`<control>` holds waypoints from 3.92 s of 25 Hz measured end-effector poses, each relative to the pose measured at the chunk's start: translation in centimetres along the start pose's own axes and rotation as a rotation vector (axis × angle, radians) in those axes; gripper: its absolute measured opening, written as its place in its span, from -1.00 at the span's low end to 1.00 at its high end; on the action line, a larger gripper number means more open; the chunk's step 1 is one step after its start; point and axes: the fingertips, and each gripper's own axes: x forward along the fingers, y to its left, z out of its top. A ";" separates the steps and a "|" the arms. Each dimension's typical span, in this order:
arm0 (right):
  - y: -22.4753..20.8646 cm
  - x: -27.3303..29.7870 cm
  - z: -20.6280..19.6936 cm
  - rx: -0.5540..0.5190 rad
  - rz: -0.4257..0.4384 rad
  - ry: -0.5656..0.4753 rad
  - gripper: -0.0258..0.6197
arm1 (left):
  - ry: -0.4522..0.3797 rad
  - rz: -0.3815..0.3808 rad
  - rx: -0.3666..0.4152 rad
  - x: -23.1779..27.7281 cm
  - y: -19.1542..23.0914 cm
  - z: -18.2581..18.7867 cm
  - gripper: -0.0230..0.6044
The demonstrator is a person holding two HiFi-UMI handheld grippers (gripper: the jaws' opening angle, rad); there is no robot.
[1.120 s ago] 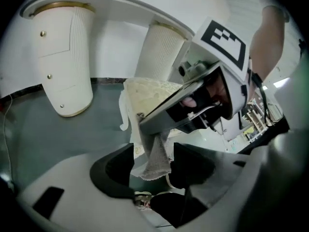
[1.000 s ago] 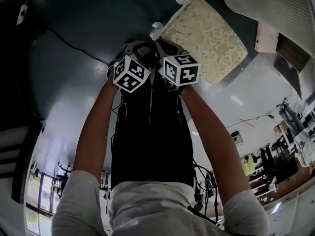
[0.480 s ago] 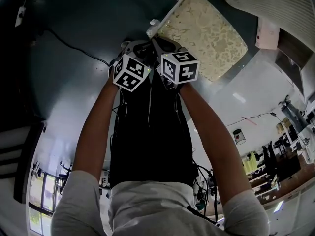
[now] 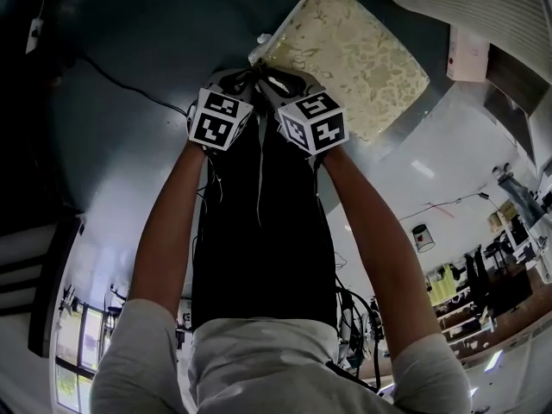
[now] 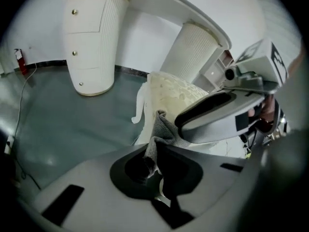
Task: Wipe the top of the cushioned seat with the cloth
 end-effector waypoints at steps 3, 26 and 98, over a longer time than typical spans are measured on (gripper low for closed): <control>-0.3 -1.3 -0.3 -0.099 -0.043 -0.005 -0.64 | 0.012 0.054 -0.005 0.1 0.8 0.2 -0.82; -4.5 -8.1 -0.1 -0.022 -0.131 -0.152 -0.76 | 0.072 0.145 -0.038 1.4 2.5 4.1 -0.85; -12.4 -19.2 5.6 0.384 -0.477 -0.479 -0.83 | 0.136 0.064 0.342 9.2 1.5 23.2 -0.86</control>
